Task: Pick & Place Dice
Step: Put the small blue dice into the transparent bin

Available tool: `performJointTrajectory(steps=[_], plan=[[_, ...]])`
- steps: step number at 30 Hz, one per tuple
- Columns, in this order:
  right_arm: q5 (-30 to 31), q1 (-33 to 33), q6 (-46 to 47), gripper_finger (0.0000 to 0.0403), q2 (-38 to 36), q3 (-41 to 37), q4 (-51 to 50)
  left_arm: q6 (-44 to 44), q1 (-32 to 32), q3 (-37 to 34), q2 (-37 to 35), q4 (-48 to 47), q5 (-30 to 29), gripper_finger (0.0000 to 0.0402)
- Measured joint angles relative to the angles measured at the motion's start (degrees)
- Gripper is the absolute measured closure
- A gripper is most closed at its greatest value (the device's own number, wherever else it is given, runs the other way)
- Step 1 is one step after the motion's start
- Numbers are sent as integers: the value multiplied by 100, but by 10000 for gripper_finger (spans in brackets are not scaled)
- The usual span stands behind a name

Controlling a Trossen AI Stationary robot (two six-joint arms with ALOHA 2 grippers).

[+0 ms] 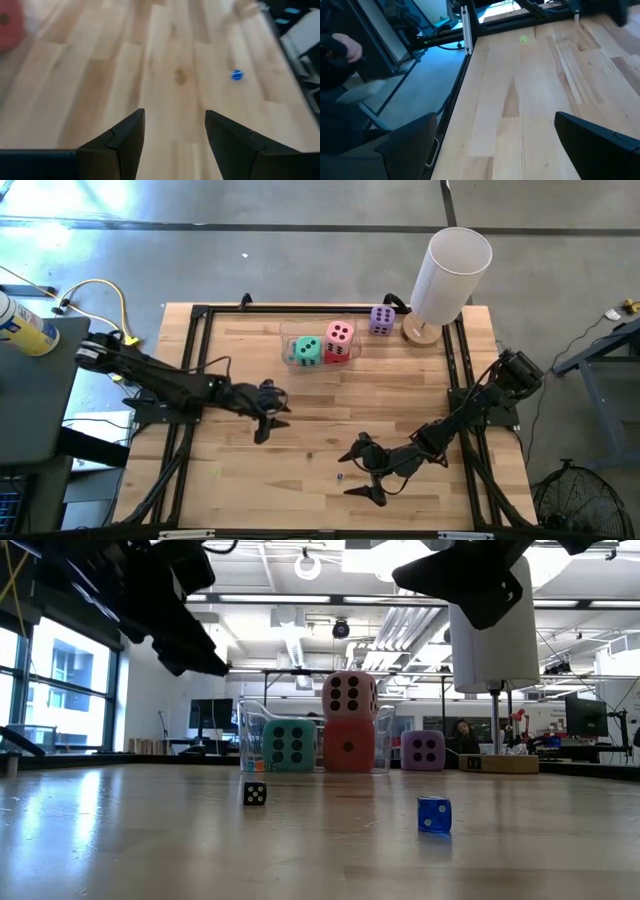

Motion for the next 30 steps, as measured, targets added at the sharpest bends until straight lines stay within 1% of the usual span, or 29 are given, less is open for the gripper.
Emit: performJointTrajectory(steps=[3,7,10,13,16,18,20,24,28,30], plan=[[3,-1,22,7,0,1,12,-14,-251,-4,151,417,-74,200],[82,-23,52,7,-1,-1,368,98,-609,-4,333,914,-548,200],[110,-73,-282,7,-1,-1,713,140,-807,-4,417,1136,-714,200],[66,-147,-671,7,-2,-1,1258,127,-958,-6,436,1163,-737,200],[-92,-264,-755,7,-2,-1,2097,56,-1078,-6,436,1189,-747,200],[-95,-327,-770,7,-1,-1,2632,53,-1145,-6,436,1204,-779,200],[-100,-373,-771,7,-4,1,2941,12,-1188,-6,436,1205,-822,200],[-74,-457,-774,7,-7,1,2928,-202,-1253,-6,436,1213,-903,200],[-76,-554,-774,7,-7,1,2638,-191,-1306,-6,436,1212,-907,200],[-65,-605,-783,7,-7,1,2649,-122,-1310,-6,436,1211,-905,200]])
